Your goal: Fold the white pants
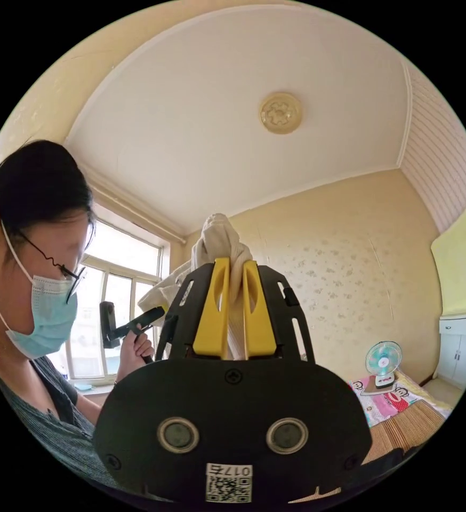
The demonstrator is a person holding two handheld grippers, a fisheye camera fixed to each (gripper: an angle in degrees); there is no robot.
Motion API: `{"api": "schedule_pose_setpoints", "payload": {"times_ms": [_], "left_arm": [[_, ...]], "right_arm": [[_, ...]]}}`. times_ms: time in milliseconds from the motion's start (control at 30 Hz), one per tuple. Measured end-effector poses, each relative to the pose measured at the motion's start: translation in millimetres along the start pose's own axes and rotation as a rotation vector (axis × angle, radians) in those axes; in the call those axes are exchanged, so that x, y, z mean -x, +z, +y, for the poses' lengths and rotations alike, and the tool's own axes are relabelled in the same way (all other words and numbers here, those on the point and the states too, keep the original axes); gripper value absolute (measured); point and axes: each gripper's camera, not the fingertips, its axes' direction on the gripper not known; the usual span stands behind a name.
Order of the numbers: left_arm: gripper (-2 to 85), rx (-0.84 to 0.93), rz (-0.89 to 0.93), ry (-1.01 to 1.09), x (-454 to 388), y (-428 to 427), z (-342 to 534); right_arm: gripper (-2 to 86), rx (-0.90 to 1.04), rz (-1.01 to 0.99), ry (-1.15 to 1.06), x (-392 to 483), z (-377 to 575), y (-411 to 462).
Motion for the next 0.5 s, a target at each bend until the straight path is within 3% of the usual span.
{"api": "schedule_pose_setpoints", "payload": {"times_ms": [167,333,433,500], "left_arm": [[6.5,-0.082,-0.071,0.016,-9.1,-28.8,-26.4],[6.3,-0.173,-0.145,-0.202,14.8,-65.7,-11.3],[6.2,-0.211,-0.246,-0.251,47.3,-45.8,-19.2],[6.1,-0.137,-0.301,-0.267,88.0,-6.1,-46.4]], "right_arm": [[0.9,-0.036,-0.019,-0.046,-4.4,7.4,-3.8],[1.2,0.0,-0.083,0.051,-17.4,58.5,2.3],[1.7,0.005,-0.032,0.062,-29.7,87.3,26.2],[2.2,0.078,0.068,0.041,-48.5,89.6,68.1]]}}
